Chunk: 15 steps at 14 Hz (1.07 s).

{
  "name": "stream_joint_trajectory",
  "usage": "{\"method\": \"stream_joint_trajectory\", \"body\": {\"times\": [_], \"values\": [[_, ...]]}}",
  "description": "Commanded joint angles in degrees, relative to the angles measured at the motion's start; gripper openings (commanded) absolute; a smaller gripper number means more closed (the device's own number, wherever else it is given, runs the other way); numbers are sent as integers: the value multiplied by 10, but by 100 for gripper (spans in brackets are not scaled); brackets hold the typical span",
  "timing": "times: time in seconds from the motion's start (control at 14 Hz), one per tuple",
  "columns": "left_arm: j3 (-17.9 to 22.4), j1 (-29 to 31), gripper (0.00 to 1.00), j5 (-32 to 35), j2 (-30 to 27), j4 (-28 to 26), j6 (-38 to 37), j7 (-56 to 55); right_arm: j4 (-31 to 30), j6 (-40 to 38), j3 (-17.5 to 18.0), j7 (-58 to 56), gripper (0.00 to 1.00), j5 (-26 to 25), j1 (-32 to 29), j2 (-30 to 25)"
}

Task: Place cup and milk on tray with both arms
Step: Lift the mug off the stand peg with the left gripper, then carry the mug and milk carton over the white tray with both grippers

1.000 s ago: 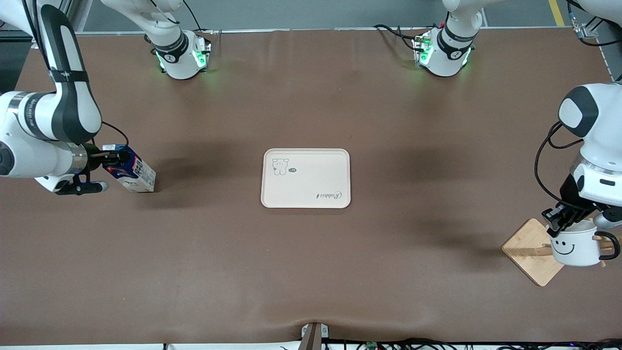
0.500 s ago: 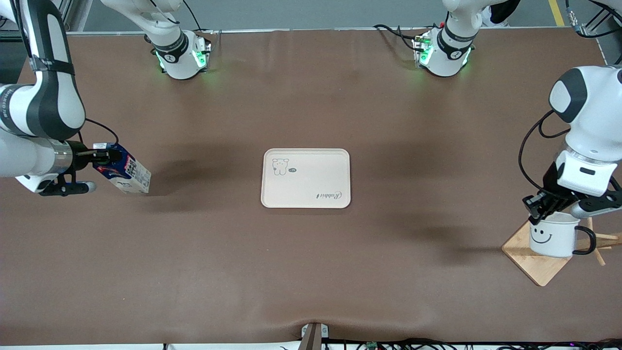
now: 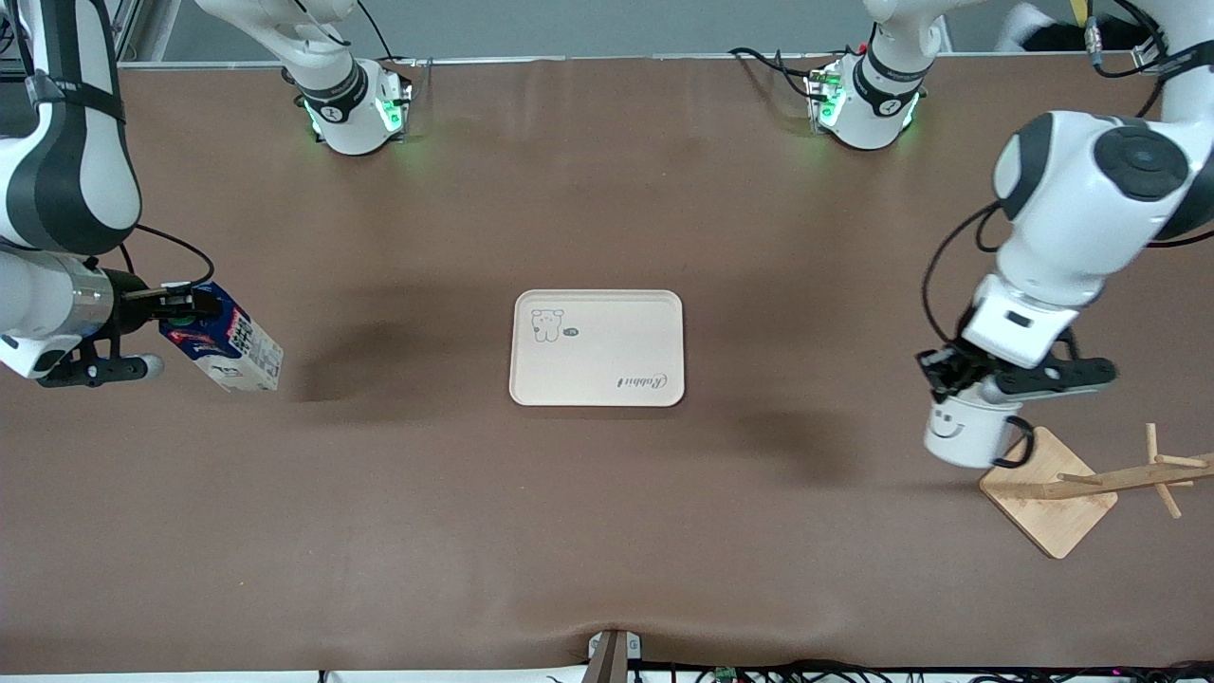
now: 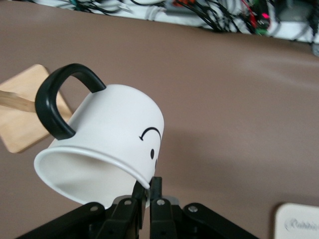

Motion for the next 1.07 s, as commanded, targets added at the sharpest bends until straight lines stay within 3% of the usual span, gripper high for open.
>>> {"method": "stream_joint_trajectory", "body": {"times": [0.0,0.29,0.64,1.0], "values": [[-30,-29,0,11,23,24,-29,-69,21,-16,0,1,17,22,12,2],[-30,-151,0,11,121,113,-97,-201,32,-36,1,49,18,87,20,5],[-27,-269,0,5,254,215,-106,-330,32,-39,1,160,17,102,93,7],[-24,-329,0,3,310,233,-141,-372,32,-39,1,186,18,131,112,18]]}}
